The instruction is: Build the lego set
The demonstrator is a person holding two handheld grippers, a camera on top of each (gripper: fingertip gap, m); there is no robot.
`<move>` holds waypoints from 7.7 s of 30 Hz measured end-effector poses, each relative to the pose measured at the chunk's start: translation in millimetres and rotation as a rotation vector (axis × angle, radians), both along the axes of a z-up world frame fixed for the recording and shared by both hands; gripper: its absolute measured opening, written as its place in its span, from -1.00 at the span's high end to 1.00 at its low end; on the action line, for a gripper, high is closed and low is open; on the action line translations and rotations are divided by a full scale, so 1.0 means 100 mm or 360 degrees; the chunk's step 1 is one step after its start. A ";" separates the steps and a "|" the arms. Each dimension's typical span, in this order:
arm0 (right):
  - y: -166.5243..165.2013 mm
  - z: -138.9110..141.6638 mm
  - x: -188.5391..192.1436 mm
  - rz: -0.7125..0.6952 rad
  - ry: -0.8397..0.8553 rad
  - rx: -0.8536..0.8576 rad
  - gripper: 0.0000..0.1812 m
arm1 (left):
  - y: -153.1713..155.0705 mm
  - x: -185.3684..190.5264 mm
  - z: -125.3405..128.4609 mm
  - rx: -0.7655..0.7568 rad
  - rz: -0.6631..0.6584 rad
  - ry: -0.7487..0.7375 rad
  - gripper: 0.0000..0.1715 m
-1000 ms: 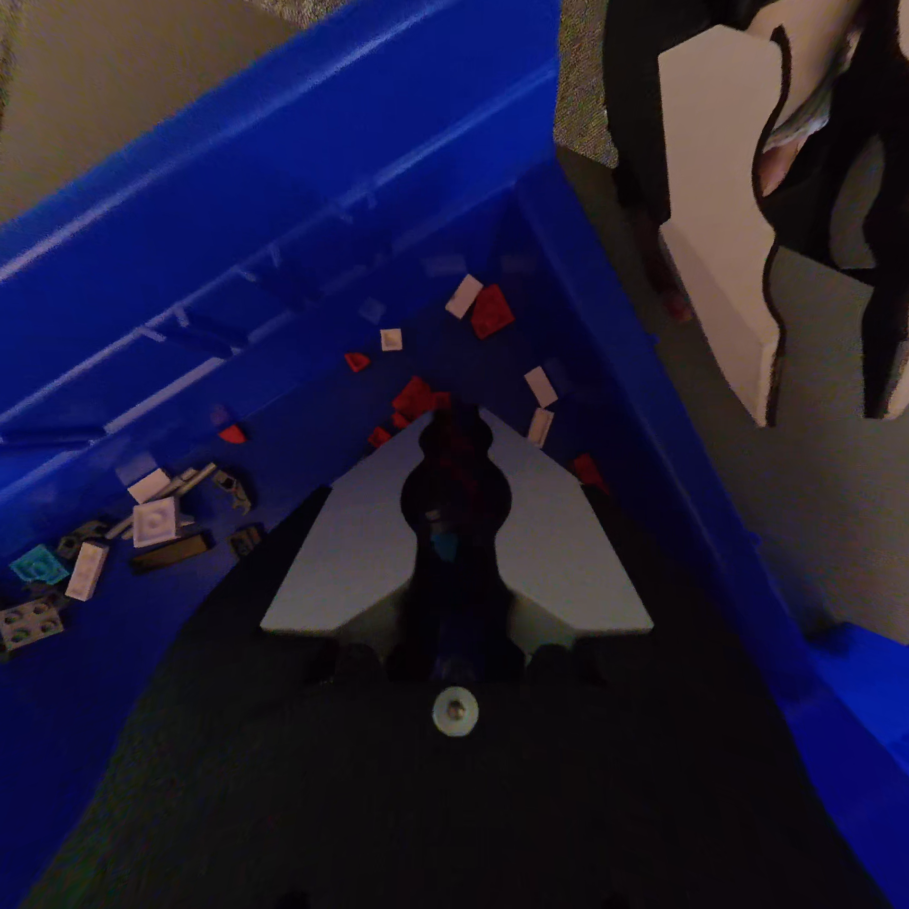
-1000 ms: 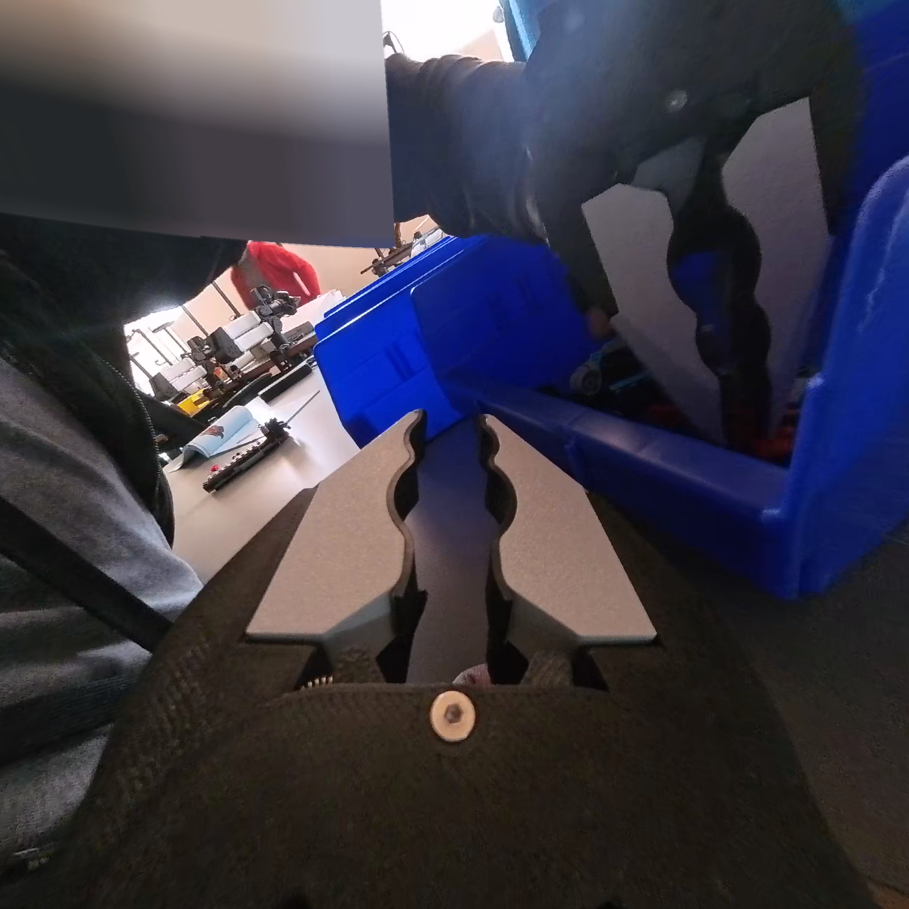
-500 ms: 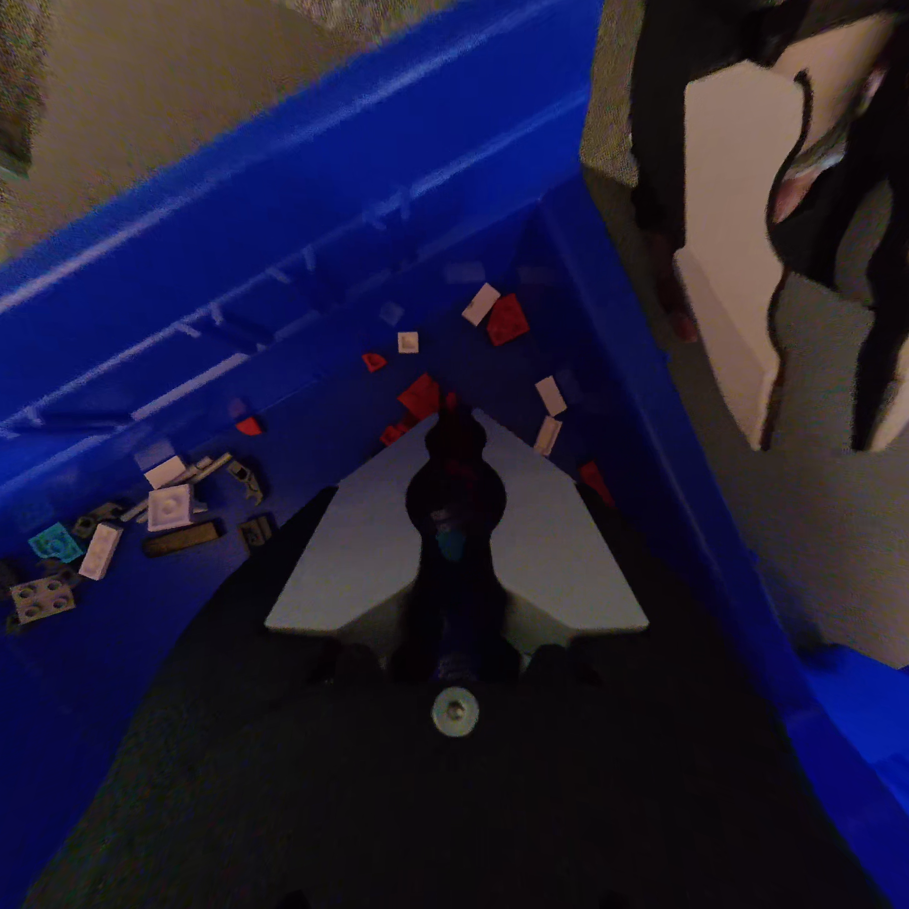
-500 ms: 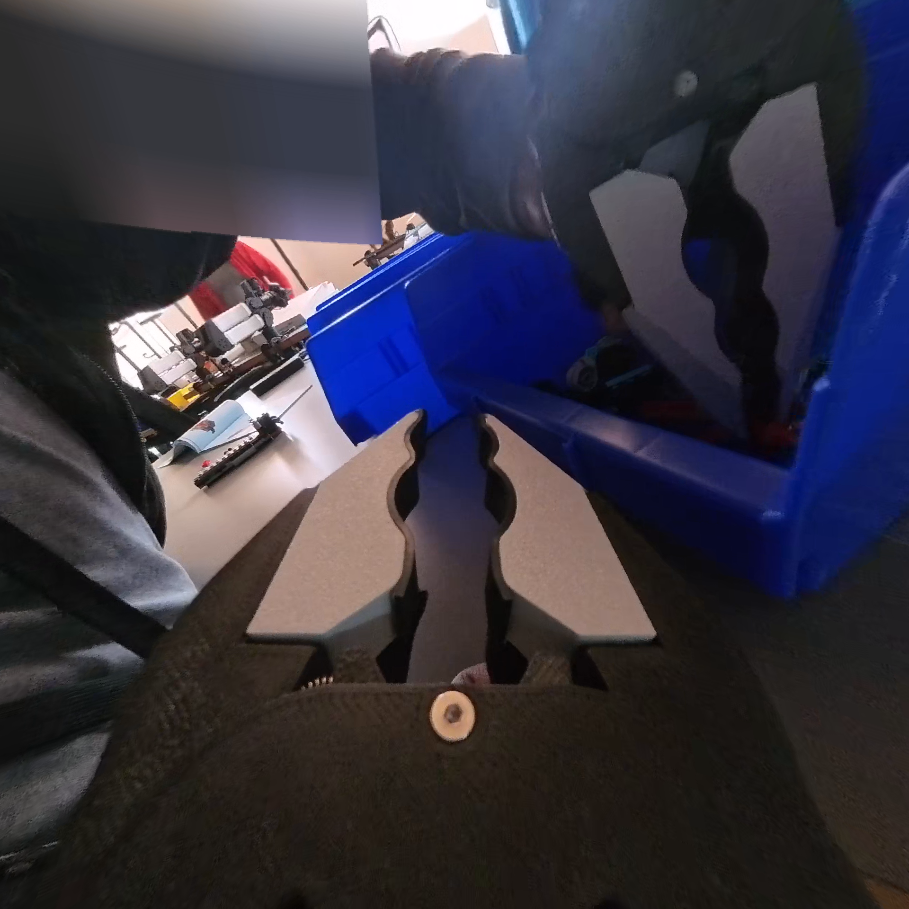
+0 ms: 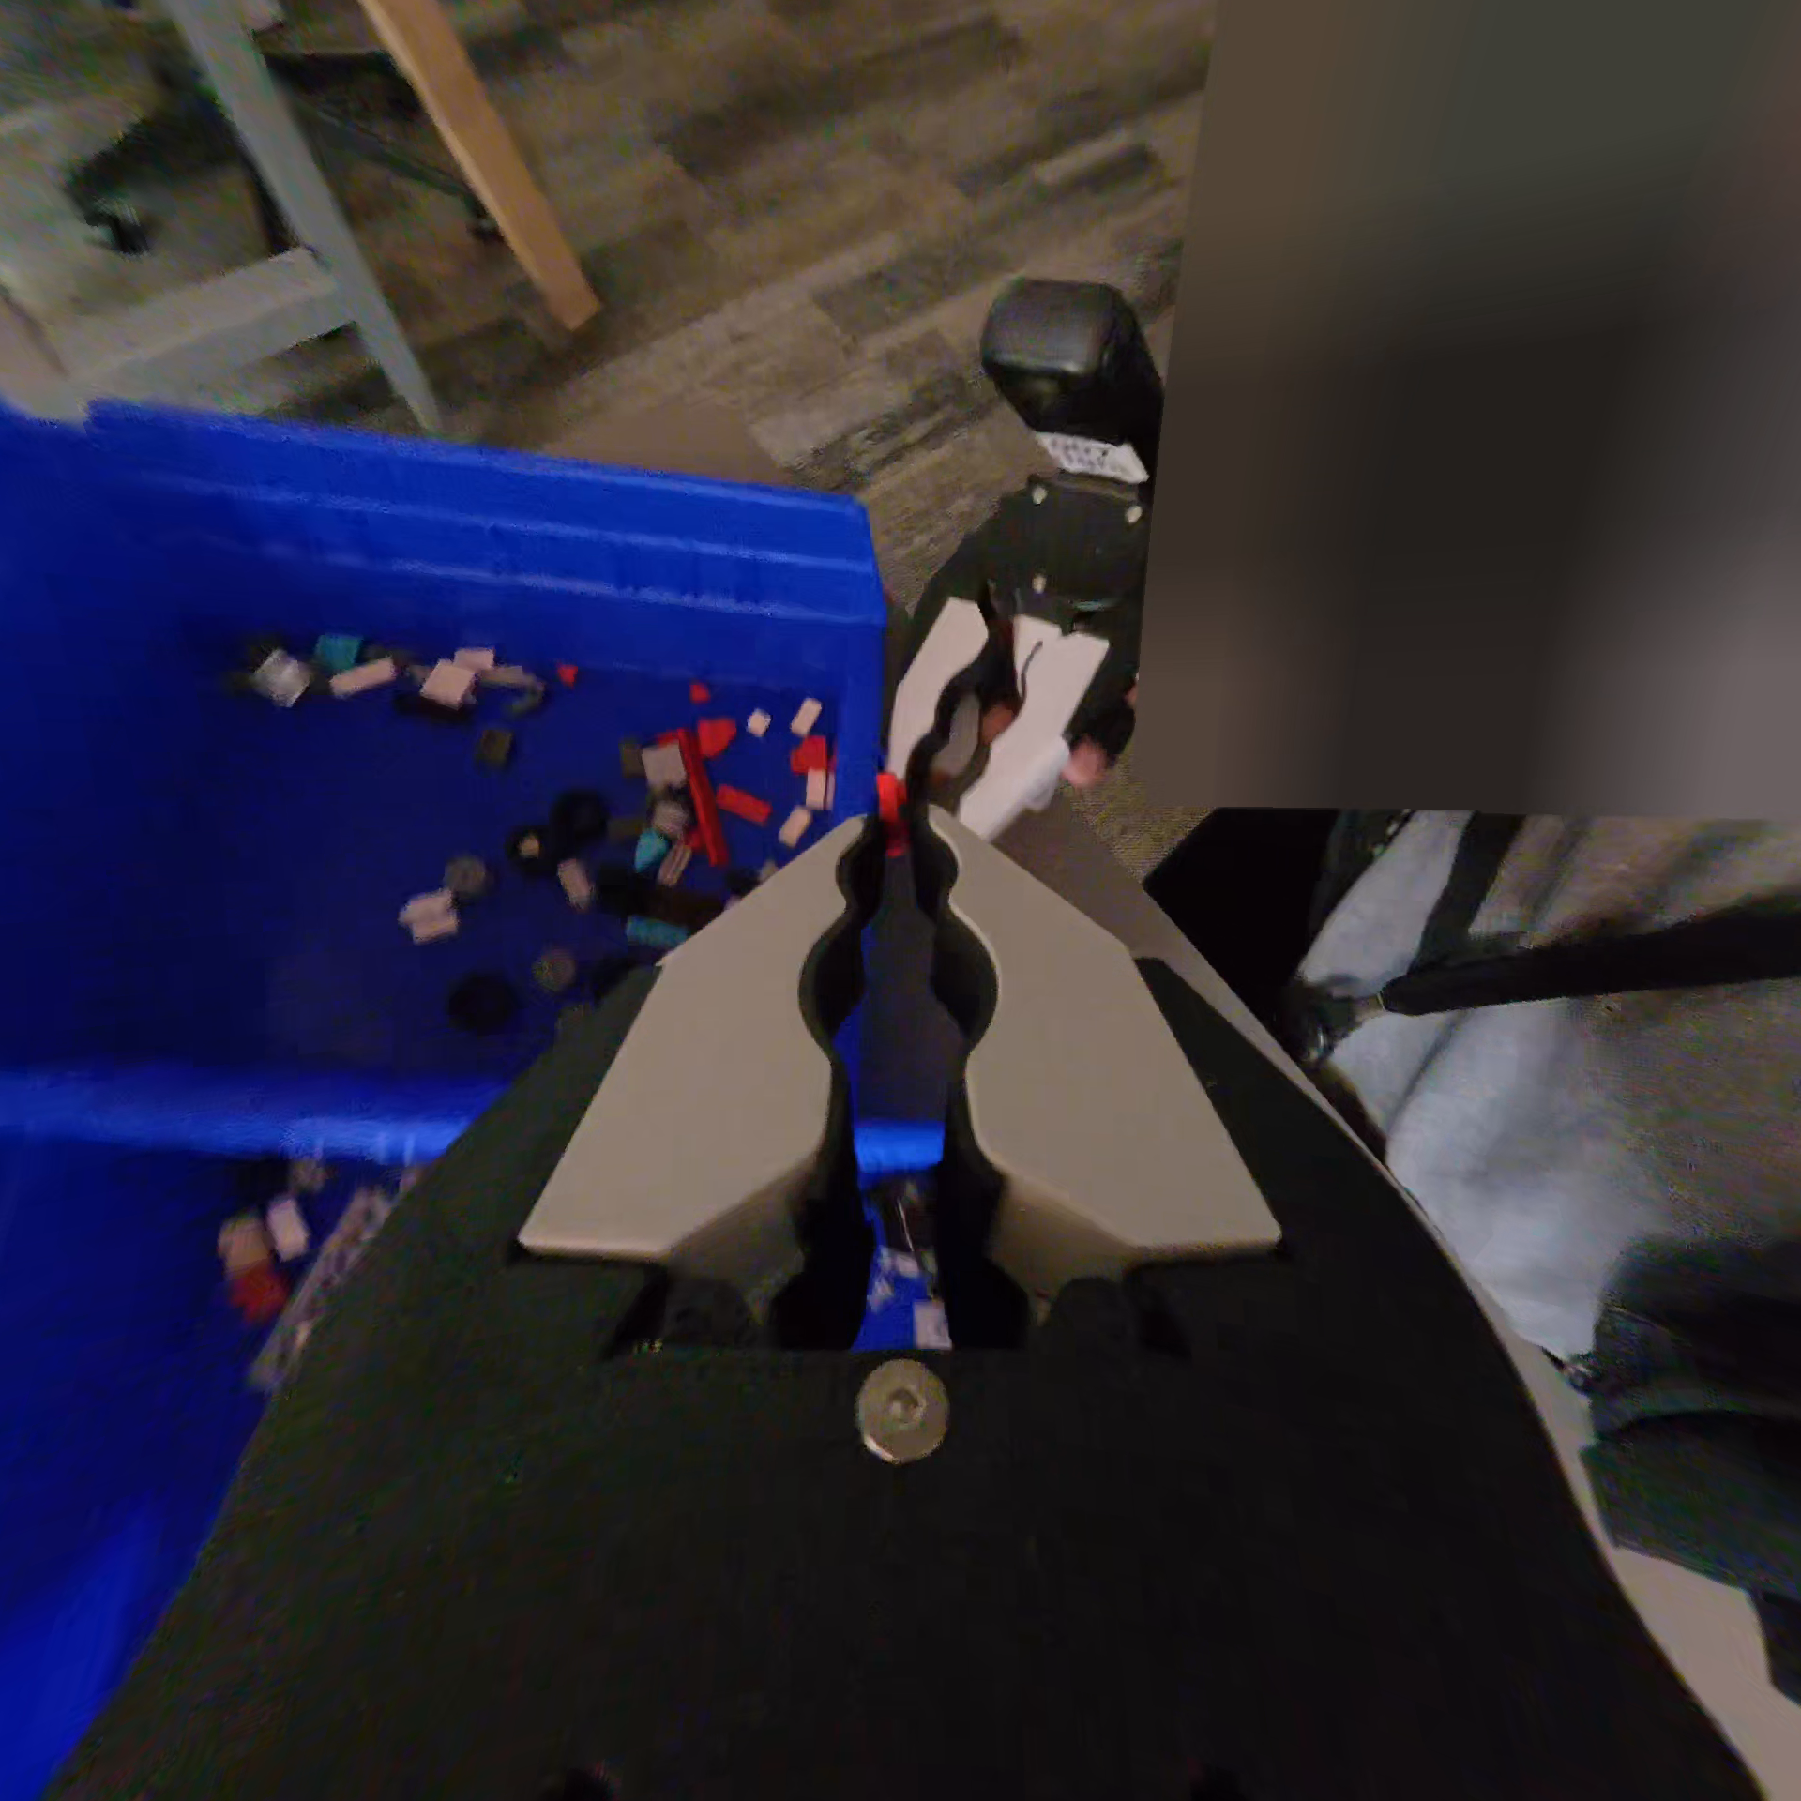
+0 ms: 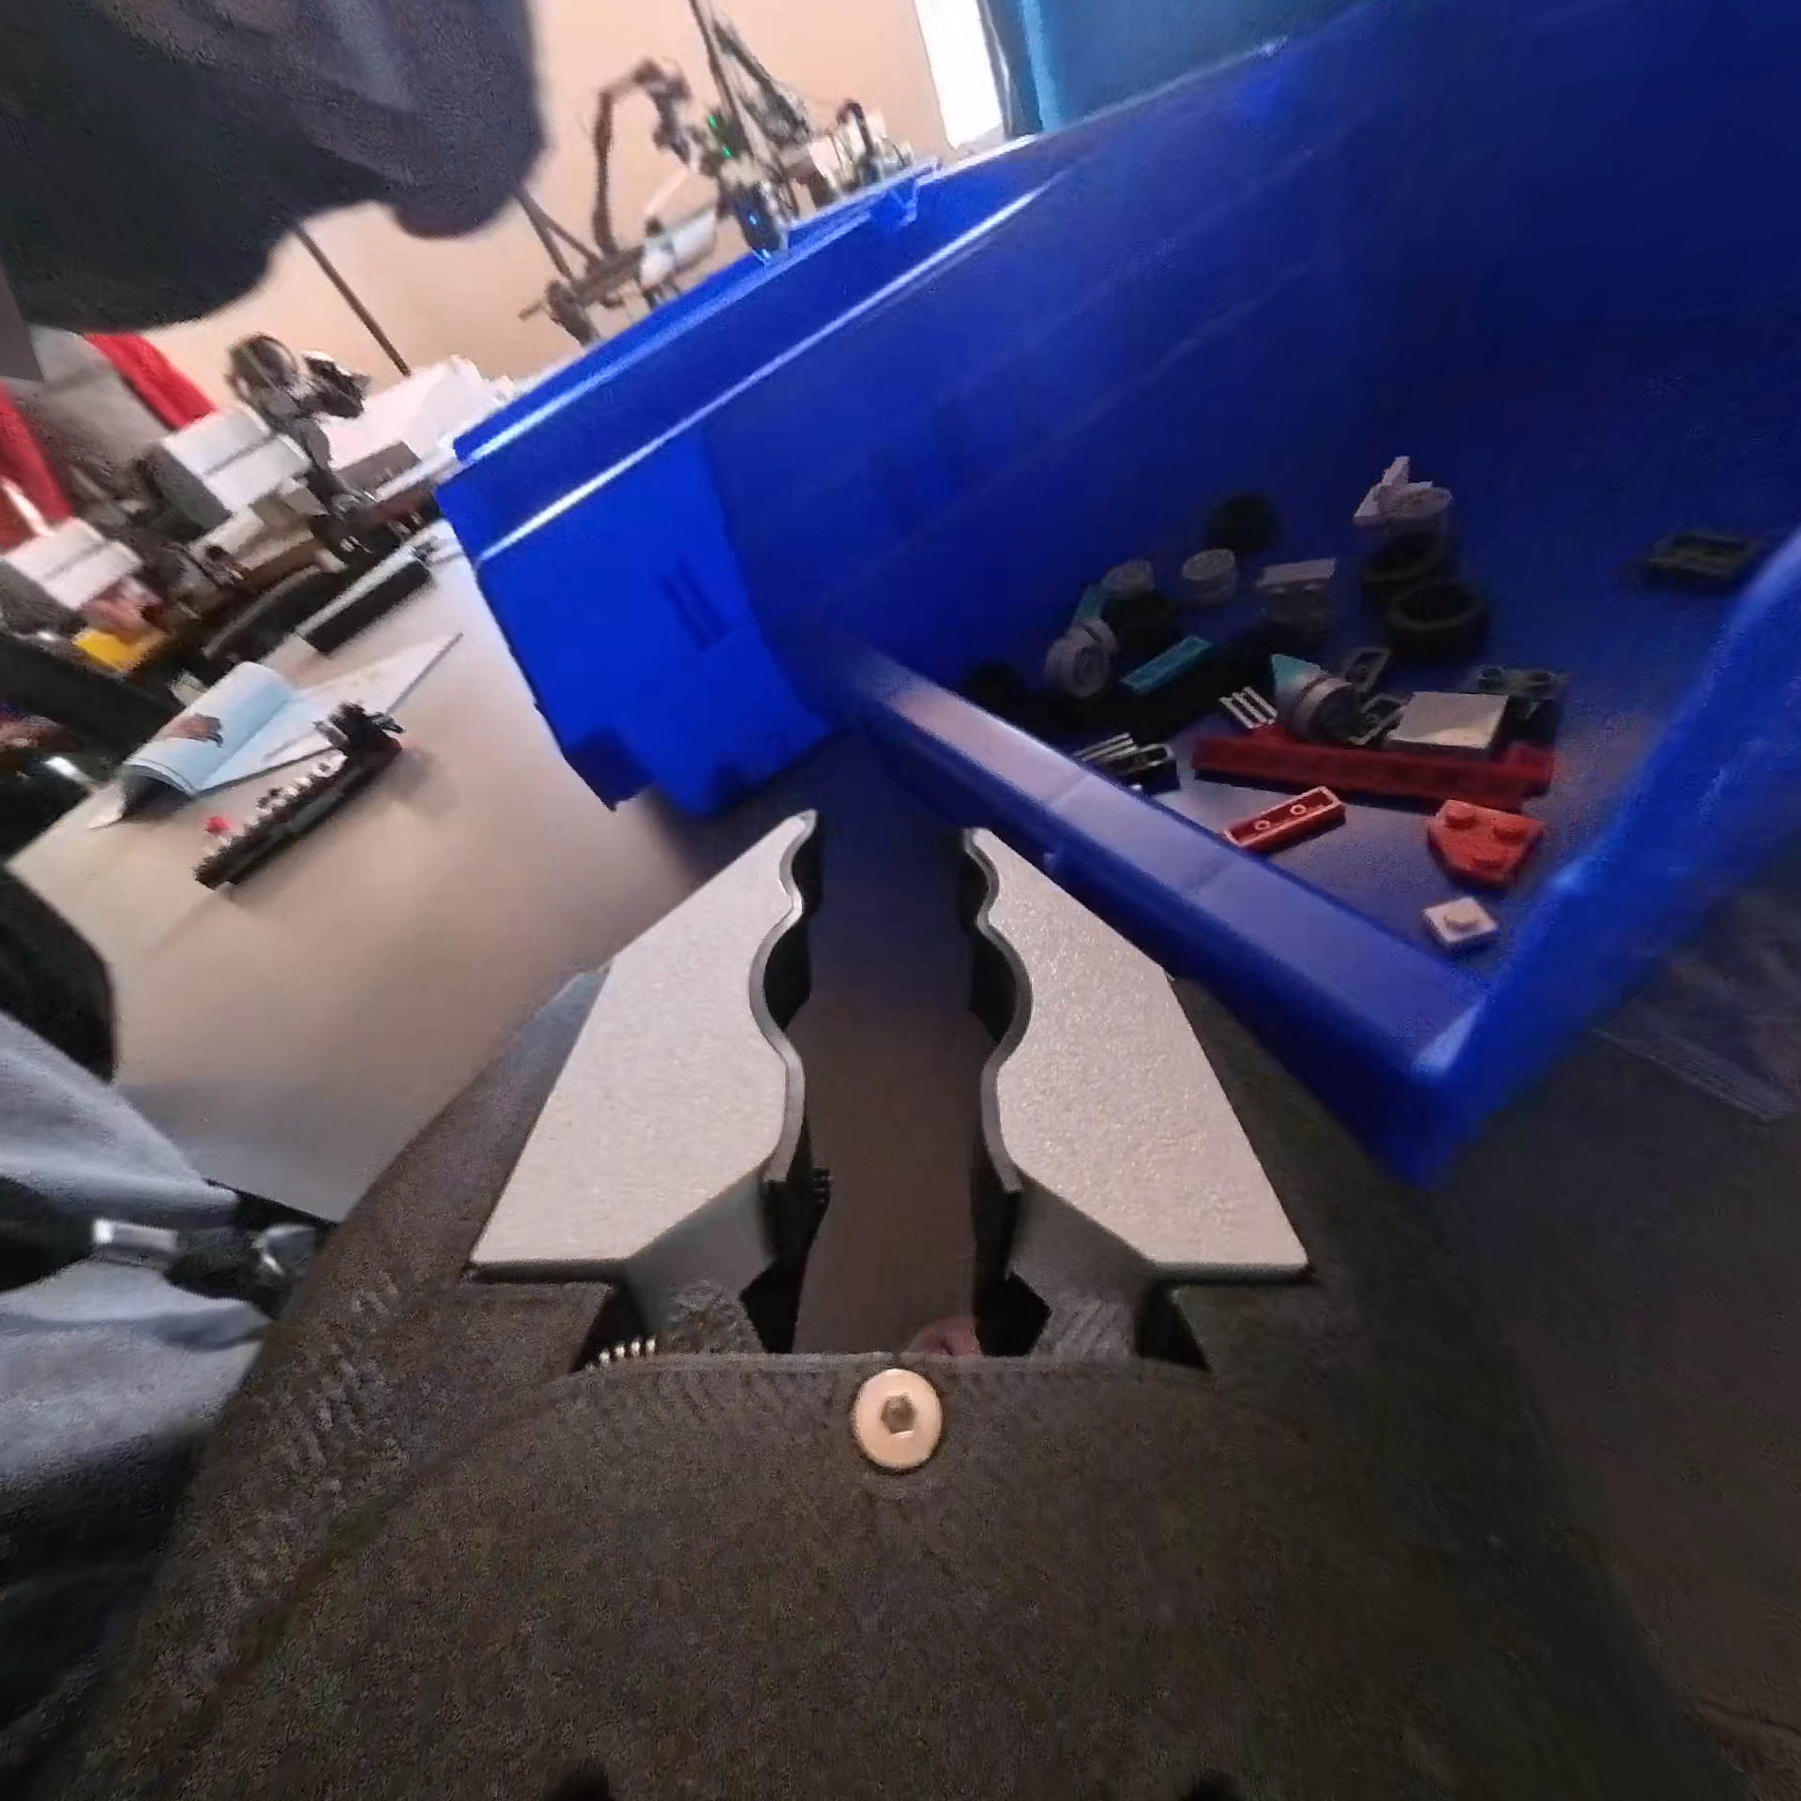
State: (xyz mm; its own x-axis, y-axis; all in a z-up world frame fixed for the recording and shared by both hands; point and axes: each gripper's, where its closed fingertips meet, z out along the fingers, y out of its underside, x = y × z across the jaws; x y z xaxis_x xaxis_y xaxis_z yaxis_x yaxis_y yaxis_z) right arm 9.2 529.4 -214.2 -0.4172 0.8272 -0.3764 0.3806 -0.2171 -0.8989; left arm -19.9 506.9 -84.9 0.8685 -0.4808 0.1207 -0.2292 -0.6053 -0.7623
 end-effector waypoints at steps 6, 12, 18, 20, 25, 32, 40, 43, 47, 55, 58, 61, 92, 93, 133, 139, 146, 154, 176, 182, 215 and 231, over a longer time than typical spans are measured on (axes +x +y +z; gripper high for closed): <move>-0.13 0.03 0.07 -0.0030 -0.0087 0.0146 0.59 | -1.19 -0.11 0.27 0.0054 0.0519 0.0044 0.94; -1.06 0.53 0.15 0.0291 0.0113 0.0243 0.58 | -2.74 -0.01 0.09 0.0099 0.1158 -0.0178 0.94; -2.56 0.62 0.21 0.0839 0.0190 0.0287 0.57 | -4.34 0.15 -0.71 -0.0138 0.1648 -0.0266 0.93; -3.02 0.59 0.22 0.1001 0.0188 0.0300 0.56 | -4.76 0.24 -0.94 -0.0204 0.1703 -0.0314 0.94; -3.94 0.47 0.08 0.1284 0.0209 0.0423 0.55 | -5.28 0.25 -1.29 -0.0141 0.1778 -0.0420 0.94; -4.62 0.24 -0.22 0.1517 0.0154 0.0616 0.54 | -5.13 0.13 -1.58 -0.0186 0.1697 -0.0409 0.93; -4.80 0.07 -0.41 0.1652 0.0149 0.0750 0.52 | -4.99 0.03 -1.66 -0.0232 0.1654 -0.0468 0.85; -4.81 0.10 -0.48 0.1646 0.0168 0.0737 0.52 | -4.99 0.02 -1.58 -0.0232 0.1638 -0.0465 0.74; -4.79 0.18 -0.46 0.1707 0.0225 0.0739 0.51 | -5.00 -0.19 -1.24 -0.0106 0.1651 -0.0330 0.67; -4.80 -0.14 -0.21 0.2166 0.0309 0.1354 0.55 | -4.89 -0.97 -0.67 0.0508 0.1833 -0.0009 0.61; -4.81 -0.22 -0.21 0.2219 0.0313 0.1487 0.57 | -4.91 -0.92 -0.70 0.0595 0.1826 0.0003 0.62; -4.84 -0.21 -0.23 0.2248 0.0329 0.1480 0.65 | -4.94 -0.90 -0.76 0.0587 0.1836 -0.0007 0.62; -4.88 0.08 -0.41 0.2124 0.0368 0.1303 0.76 | -5.06 -0.89 -0.79 0.0636 0.1886 -0.0104 0.62; -4.81 0.16 -0.45 0.2025 0.0353 0.1219 0.75 | -5.07 -0.89 -0.79 0.0637 0.1891 -0.0103 0.62; -4.83 -0.28 -0.23 0.1506 0.0040 0.1345 0.63 | -5.27 -0.93 -0.56 0.0778 0.2001 -0.0128 0.62; -4.84 -0.39 -0.26 0.1559 -0.0012 0.1471 0.69 | -5.25 -0.92 -0.57 0.0768 0.1998 -0.0140 0.62; -4.98 -0.12 -0.36 0.1652 0.0019 0.1212 0.80 | -5.27 -0.88 -0.51 0.0828 0.1944 -0.0236 0.62; -5.36 0.98 -0.70 0.1838 0.0244 0.0687 0.80 | -5.23 -0.62 -0.18 0.1199 0.1545 -0.0654 0.60; -5.51 1.17 -0.68 0.2151 0.0211 0.0430 0.81 | -5.04 -0.38 -0.15 0.1268 0.1196 -0.0963 0.69; -5.53 1.23 -0.64 0.2180 0.0215 0.0336 0.80 | -5.05 -0.32 -0.08 0.1335 0.1131 -0.0987 0.76; -5.57 1.48 -0.68 0.1917 0.1182 0.0556 0.76 | -5.36 -0.46 0.22 0.1752 0.1167 -0.1163 0.81; -5.51 1.52 -0.66 0.1920 0.1322 0.0627 0.84 | -5.24 -0.39 0.15 0.1643 0.1113 -0.1153 0.81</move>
